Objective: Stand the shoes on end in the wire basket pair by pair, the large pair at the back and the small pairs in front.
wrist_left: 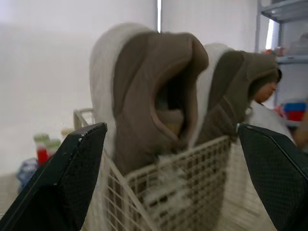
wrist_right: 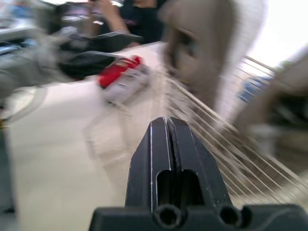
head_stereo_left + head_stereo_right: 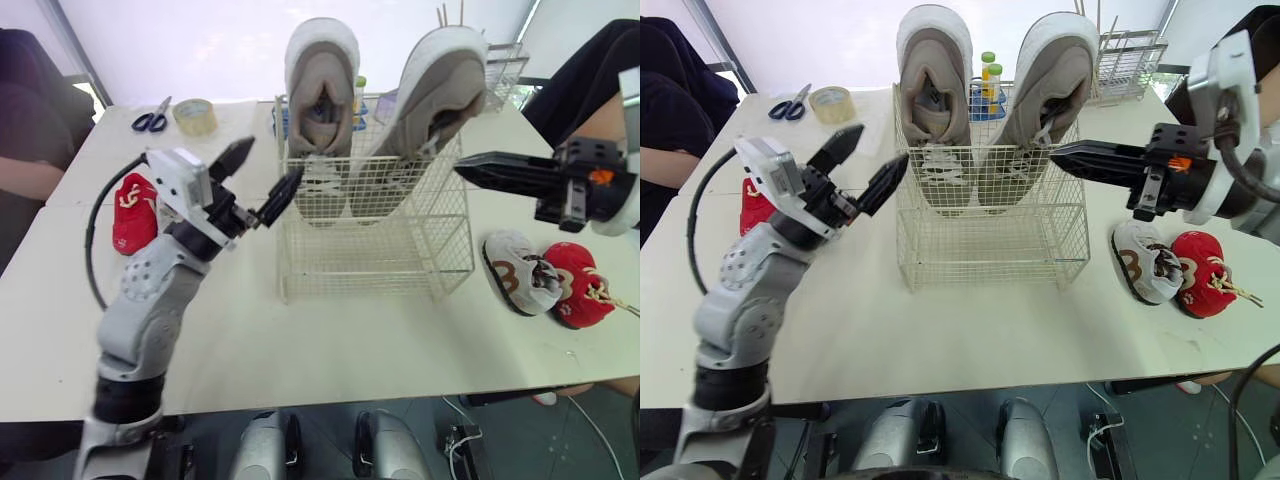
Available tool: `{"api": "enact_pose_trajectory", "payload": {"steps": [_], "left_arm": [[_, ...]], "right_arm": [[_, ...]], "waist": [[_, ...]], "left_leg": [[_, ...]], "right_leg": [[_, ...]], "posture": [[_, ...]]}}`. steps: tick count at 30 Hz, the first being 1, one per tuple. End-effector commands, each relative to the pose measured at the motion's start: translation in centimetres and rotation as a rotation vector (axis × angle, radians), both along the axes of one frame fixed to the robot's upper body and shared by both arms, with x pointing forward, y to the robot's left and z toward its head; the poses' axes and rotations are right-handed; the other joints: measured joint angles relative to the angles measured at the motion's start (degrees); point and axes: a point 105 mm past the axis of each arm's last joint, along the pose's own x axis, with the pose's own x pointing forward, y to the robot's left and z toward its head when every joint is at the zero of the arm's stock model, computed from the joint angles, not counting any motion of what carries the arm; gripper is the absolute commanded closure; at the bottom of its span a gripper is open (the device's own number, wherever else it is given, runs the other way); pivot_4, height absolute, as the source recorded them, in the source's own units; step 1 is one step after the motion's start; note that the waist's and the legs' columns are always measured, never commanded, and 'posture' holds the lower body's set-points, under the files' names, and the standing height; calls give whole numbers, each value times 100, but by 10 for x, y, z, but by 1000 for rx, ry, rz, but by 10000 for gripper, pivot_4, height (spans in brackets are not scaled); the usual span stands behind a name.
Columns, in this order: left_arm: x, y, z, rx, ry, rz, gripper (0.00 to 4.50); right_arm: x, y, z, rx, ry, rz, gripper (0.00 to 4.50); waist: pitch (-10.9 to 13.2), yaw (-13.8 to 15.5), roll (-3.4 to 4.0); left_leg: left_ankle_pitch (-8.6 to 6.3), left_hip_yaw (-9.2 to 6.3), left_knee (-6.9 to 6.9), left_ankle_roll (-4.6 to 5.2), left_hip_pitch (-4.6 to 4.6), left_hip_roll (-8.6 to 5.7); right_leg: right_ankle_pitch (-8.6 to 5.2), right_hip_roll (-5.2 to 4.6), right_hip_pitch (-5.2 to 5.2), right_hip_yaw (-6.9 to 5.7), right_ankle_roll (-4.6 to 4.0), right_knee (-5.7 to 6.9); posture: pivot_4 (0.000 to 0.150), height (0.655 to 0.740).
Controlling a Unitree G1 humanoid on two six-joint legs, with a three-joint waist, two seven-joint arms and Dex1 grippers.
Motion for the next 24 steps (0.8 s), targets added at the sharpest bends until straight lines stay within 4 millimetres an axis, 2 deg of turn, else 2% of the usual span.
{"api": "enact_pose_trajectory", "payload": {"steps": [1, 3, 5, 6, 7, 8, 9, 11, 16, 21, 24], "left_arm": [[-22, 4, 9, 83, 99, -203, 0], [-27, 6, 5, 135, 200, -290, 0], [-30, 6, 10, 149, 238, -365, 0], [-32, 5, 13, 155, 251, -405, 0], [-33, 2, 15, 159, 260, -435, 0], [-34, 1, 16, 166, 272, -459, 0], [-36, -2, 16, 172, 278, -483, 0], [-41, -6, 14, 198, 293, -529, 0], [-46, -9, 10, 221, 308, -601, 0], [-44, -13, 11, 229, 287, -620, 0], [-42, -16, 13, 226, 275, -621, 0]], "right_arm": [[0, -31, 4, -12, -31, -178, 36753], [1, -47, -8, -29, -2, -255, 29199], [-1, -63, -24, -48, 34, -331, 20180], [-2, -69, -33, -58, 51, -368, 14439], [-4, -77, -40, -68, 59, -406, 10526], [-4, -82, -47, -75, 59, -454, 3656], [-6, -87, -52, -77, 57, -488, 891], [-7, -96, -63, -66, 50, -579, 346], [-19, -100, -96, -24, 76, -716, 346], [-26, -105, -127, 8, 114, -819, 346], [-29, -111, -138, 19, 125, -874, 346]], "waist": [[2, -10, -4], [3, -3, -5], [3, 19, 2], [4, 13, 1], [4, 13, 0], [4, -1, -1], [5, -4, -1], [5, -13, 0], [6, -9, 3], [7, 3, 3], [7, -11, 4]], "left_leg": [[1, -1, 0, -2, 0, 2], [4, 0, -3, -8, 0, 3], [10, -2, -3, -17, 1, 3], [10, -1, -3, -17, 1, 0], [10, -1, -3, -17, 1, 0], [10, -1, -3, -17, 1, 0], [11, 1, -3, -19, 2, 0], [22, 0, -5, -38, 2, 1], [32, -2, -18, -57, 4, 5], [30, -5, -22, -54, 5, 3], [16, -5, -23, -31, 4, 2]], "right_leg": [[0, 3, 0, 0, 0, 0], [-1, 6, -3, -1, 2, 0], [-6, 11, -1, 0, 10, 3], [-7, 11, 1, 1, 11, 3], [-7, 12, 3, 1, 13, 1], [-7, 12, 4, 2, 13, 0], [-7, 13, 3, 4, 14, 0], [-3, 16, 3, 5, 21, 0], [-5, 23, -4, 7, 20, 2], [-9, 23, -4, 7, 12, -1], [-9, 23, -2, 8, 7, -11]], "posture": [[1500, 7400], [1500, 7400], [1500, 7400], [1500, 7400], [1500, 7400], [1500, 7400], [1500, 7400], [1500, 7400], [1500, 7400], [1500, 7400], [1500, 7400]]}}
